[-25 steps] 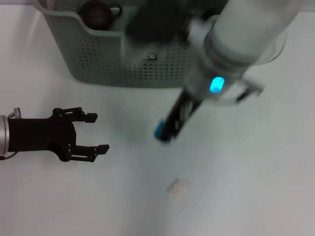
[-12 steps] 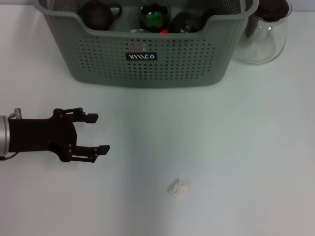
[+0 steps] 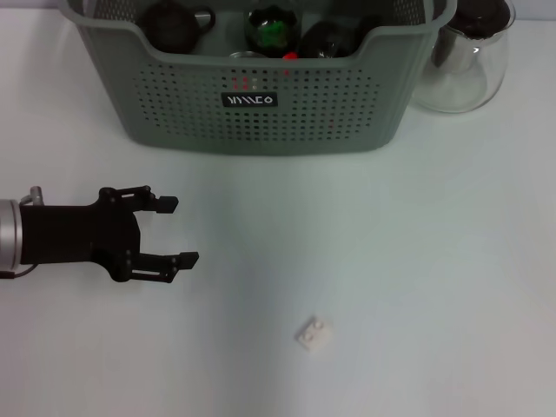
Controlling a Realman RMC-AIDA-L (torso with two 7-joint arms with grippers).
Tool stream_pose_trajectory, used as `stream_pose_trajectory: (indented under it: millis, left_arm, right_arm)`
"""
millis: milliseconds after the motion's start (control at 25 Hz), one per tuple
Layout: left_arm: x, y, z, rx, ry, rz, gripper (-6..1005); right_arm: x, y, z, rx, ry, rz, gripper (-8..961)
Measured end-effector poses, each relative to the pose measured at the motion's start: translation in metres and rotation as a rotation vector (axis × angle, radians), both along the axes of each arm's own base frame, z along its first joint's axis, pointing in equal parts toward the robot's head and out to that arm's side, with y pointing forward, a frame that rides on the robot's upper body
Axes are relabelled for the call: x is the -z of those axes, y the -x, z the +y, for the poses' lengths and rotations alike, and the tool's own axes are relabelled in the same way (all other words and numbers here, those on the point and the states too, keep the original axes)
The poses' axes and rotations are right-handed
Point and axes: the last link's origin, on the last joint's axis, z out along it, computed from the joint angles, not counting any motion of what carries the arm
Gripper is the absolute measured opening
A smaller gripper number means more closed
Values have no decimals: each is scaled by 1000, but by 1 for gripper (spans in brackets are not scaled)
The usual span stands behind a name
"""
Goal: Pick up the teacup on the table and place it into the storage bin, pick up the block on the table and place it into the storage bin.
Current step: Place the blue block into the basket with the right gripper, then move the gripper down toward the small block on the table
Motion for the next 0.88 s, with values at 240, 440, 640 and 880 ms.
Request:
stream_pose_trajectory:
  millis: [240, 440, 640, 880]
  left_arm:
    - [-1, -1, 1, 2, -7, -6, 874]
    - [-2, -1, 2, 5, -9, -5, 874]
    - [-2, -1, 2, 5, -10, -5, 874]
    - [-3, -1, 1, 5, -7, -6, 874]
  right_arm:
    - [17, -18, 1, 3, 3, -18, 427]
    - [21, -25, -1, -1, 24, 0, 430]
    - [16, -17, -3, -25, 28, 23, 587]
    - [-18, 14, -22, -112, 65, 178, 694]
